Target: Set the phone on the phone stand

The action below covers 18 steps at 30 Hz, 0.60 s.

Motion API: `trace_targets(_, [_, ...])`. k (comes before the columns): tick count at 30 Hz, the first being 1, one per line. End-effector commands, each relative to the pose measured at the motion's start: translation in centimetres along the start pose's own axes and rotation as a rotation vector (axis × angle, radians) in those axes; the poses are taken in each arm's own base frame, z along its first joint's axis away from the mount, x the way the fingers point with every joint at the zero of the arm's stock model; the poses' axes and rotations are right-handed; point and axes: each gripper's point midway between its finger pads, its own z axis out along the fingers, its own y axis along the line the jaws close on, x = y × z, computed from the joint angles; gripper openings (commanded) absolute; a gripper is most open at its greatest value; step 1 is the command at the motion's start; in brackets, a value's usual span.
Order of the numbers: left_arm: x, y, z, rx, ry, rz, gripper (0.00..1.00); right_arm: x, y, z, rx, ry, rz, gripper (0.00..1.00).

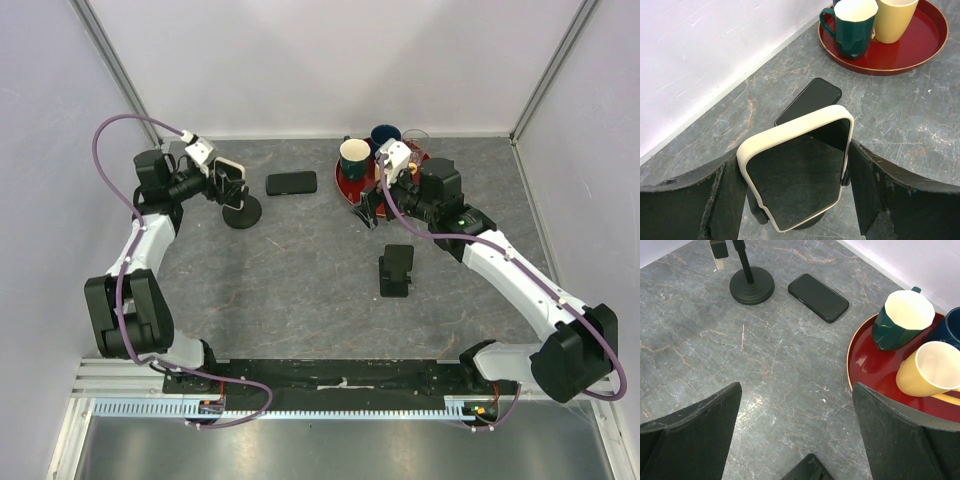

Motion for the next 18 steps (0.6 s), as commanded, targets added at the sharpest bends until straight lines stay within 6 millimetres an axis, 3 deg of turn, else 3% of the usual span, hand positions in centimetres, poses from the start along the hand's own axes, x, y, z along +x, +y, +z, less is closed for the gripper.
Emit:
trace_targets(1, [-1.9, 1.1, -1.3, -0.11, -0.064, 0.168, 0.11, -1.2, 0.0, 0.3, -0.016, -0.041, -0.015, 0.98])
trace_targets(5, [-1.6, 1.5, -2.3, -0.19, -0.076, 0.141, 0.35, -1.3, 0.1, 0.0, -0.017, -0.047, -0.019, 0.98])
trace_targets(6, [-1.7, 1.5, -2.5, -0.201, -0.078, 0.142, 0.63, -1.4, 0.2, 0.0, -0.017, -0.048, -0.021, 0.98])
trace_targets(8, [-1.9, 2.0, -2.8, -0.24, -0.089, 0.128, 0.87, -1.4, 0.2, -0.1, -0.017, -0.051, -0.021, 0.98])
trace_targets(18, [-6.1, 1.7, -4.3, -0.311, -0.235, 0.072, 0.94, -1.4, 0.3, -0.2, -0.022, -0.049, -0.018, 0.98])
